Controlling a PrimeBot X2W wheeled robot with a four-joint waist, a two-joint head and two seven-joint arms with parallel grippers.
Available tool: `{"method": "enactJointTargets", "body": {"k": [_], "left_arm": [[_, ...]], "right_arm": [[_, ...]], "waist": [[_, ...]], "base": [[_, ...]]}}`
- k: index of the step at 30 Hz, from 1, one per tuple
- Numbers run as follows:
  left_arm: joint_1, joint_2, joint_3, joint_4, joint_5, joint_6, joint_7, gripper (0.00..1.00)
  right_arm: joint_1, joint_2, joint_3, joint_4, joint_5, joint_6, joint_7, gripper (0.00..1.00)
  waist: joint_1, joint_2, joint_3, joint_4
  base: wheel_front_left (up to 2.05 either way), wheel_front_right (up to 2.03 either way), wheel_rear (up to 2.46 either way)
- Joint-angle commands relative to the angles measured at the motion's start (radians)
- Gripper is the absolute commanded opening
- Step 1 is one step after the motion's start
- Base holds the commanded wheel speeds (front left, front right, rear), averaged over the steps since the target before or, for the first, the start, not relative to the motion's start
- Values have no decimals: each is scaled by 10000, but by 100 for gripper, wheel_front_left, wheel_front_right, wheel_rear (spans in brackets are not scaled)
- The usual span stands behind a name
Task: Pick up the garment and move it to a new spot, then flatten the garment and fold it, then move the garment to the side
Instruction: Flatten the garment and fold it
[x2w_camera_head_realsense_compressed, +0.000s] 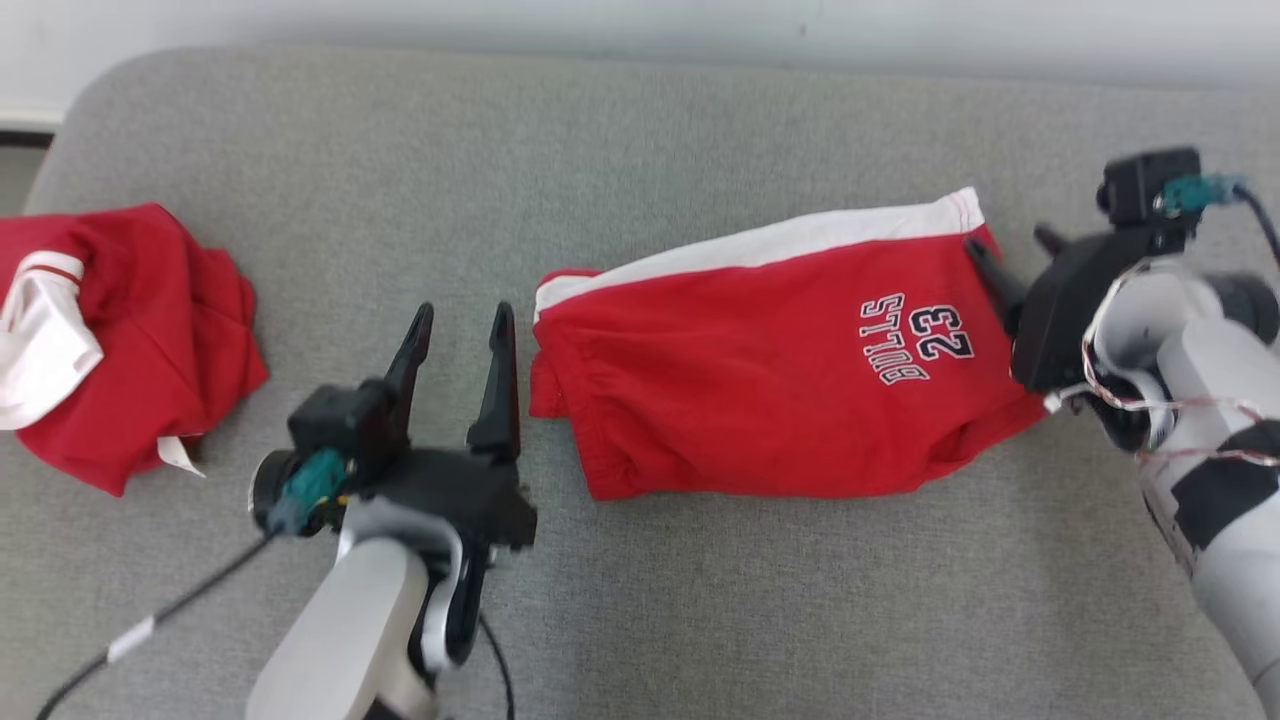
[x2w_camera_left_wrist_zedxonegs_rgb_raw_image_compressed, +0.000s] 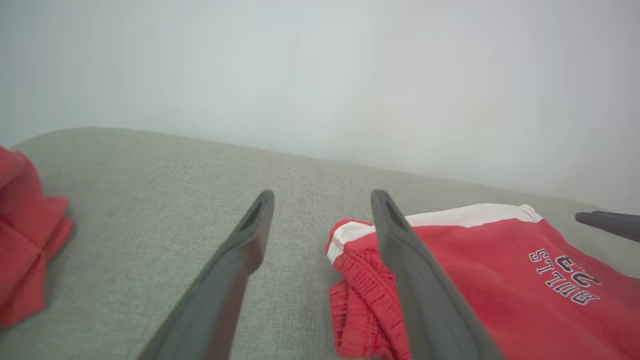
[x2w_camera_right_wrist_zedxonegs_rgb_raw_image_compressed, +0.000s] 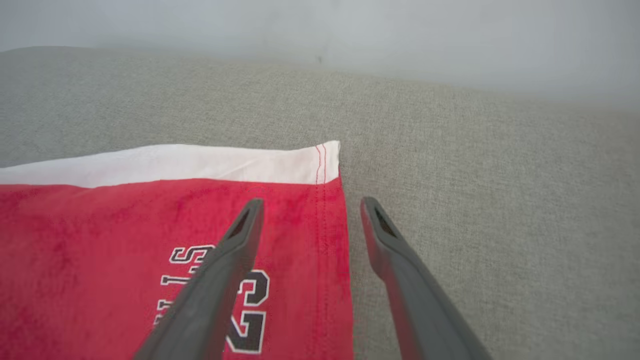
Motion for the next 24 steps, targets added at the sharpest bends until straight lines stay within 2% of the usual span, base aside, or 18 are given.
{"method": "enactJointTargets", "body": {"k": [1,7,9,13,19,24], "left_arm": [[294,100,80,-269,263,-45,-62,100],[2277,401,591,-2265,1599,-434,-55,100],[3313,318,992,-3146,2139,-678,-57,100],[4602,143,1614,-4029,2723,-965,-58,100],[6228,-205,2477,-4559,3290,-1230,-59,100],[6770,-422,2999,-4642,3488,-1492,-59,100]], "right_arm": [[157,-37,7,44,97,-23,94,100],[722,-196,-268,489,586,-23,658,100],[835,-210,-544,774,679,-23,648,100],[809,-111,-856,1198,635,-23,606,100],[763,67,-1223,1925,408,-23,386,100],[623,244,-1386,2662,117,-23,305,100]], "waist": [[1,-1,-411,-12],[1,-1,-810,123],[1,-1,-771,282],[1,-1,-632,443],[1,-1,-514,710],[1,-1,-366,884]], "base": [[0,0,0],[0,0,0],[0,0,0],[0,0,0],[0,0,0],[0,0,0]]}}
